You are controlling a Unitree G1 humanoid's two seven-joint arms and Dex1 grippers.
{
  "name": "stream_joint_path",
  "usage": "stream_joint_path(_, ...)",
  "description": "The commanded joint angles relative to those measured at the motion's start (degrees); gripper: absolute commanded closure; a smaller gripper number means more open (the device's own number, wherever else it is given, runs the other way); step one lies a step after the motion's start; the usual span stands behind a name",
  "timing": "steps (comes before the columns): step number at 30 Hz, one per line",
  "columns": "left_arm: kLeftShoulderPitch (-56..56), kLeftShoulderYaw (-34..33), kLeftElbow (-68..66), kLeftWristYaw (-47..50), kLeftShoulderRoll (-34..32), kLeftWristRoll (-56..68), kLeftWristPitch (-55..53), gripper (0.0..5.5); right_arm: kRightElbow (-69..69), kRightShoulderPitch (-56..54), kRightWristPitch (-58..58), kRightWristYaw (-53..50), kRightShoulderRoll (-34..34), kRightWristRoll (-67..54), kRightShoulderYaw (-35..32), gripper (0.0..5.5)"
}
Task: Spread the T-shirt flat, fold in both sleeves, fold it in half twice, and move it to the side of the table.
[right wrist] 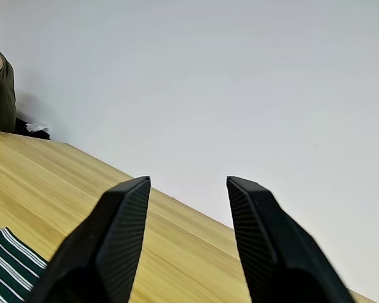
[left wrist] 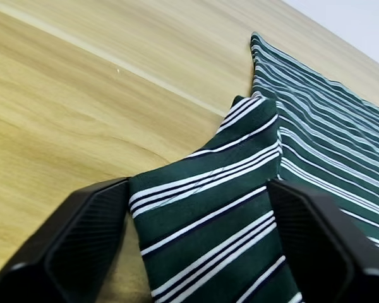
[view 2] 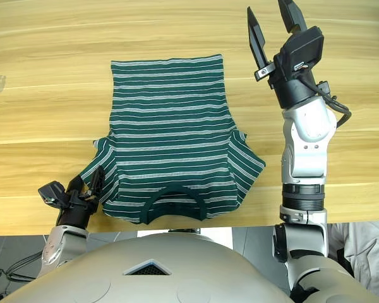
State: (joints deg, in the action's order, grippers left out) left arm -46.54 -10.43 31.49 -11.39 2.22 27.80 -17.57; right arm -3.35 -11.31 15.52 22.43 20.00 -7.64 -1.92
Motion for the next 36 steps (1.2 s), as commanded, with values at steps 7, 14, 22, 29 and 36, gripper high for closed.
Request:
stream_joint_path(7,0.5,0.1,-2.0,2.3,0.1,-3.2,3.1,3.21,-0.4,-0.5,-0.1,0.3,0.4,0.7,-0.2,3.23)
stream_joint_path(14,1.5,-0.7,-3.7,4.0,0.3,-4.8,5.5,4.22,-0.1,0.2,-0.1,0.7,0.4,1.0,0.3,3.23)
stream_joint_path(22,1.8,0.3,-4.2,3.8,0.2,-6.0,7.0,5.42,0.1,0.9,-0.1,0.8,0.4,1.3,0.6,3.23)
stream_joint_path(29,1.8,1.9,-4.1,3.1,-0.1,-6.0,6.8,5.48,0.0,0.9,-0.2,0.5,0.0,1.6,0.3,3.23)
stream_joint_path(36,2.2,2.5,-2.4,2.7,-1.1,-9.4,11.9,5.48,0.5,0.5,0.0,0.5,-0.1,1.8,0.5,3.23)
